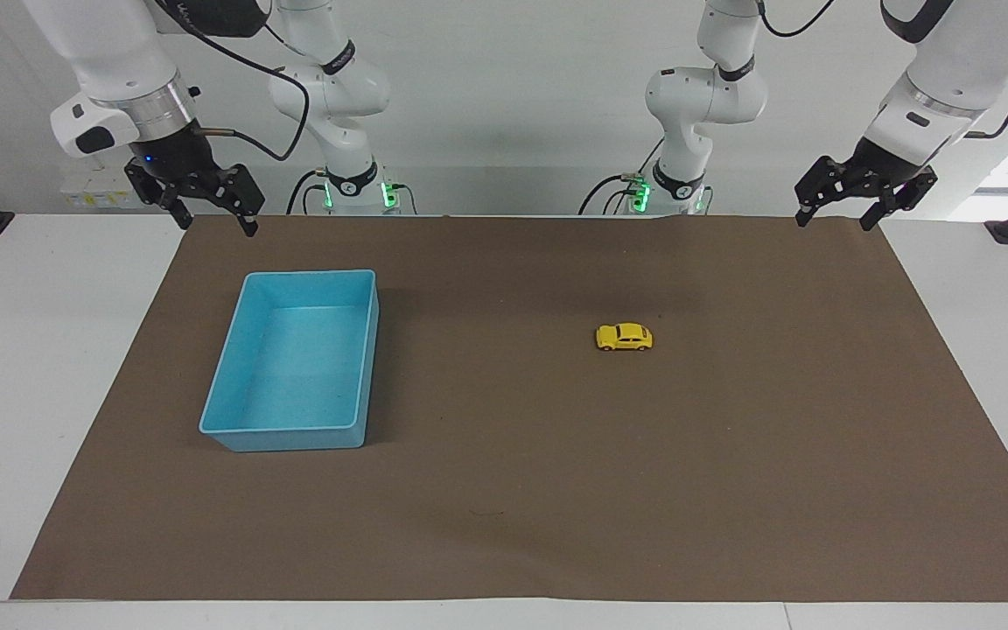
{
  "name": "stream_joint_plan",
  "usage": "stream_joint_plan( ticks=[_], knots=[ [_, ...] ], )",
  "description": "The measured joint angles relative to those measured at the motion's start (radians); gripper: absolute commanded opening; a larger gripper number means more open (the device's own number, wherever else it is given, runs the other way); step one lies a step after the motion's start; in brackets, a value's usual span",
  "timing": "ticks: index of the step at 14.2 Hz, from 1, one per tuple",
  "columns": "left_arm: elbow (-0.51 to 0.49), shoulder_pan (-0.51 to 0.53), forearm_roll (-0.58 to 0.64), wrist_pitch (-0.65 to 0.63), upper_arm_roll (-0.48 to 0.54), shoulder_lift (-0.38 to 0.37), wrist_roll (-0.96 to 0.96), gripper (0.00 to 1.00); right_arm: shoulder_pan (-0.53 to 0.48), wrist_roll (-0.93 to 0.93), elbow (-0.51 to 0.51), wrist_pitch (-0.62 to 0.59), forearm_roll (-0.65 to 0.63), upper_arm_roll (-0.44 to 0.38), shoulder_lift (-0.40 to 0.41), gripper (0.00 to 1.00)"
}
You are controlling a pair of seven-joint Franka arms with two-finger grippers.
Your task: Wind up and store yellow beetle car
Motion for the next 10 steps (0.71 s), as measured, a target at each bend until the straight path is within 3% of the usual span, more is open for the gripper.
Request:
stream_joint_plan(
  ticks=[10],
  knots=[
    [-0.001,0.002,0.000,-0.024,0.005,-0.008,0.020,1.00,0.000,0.000,0.000,0.000,0.001,0.000,0.000,1.00]
  ],
)
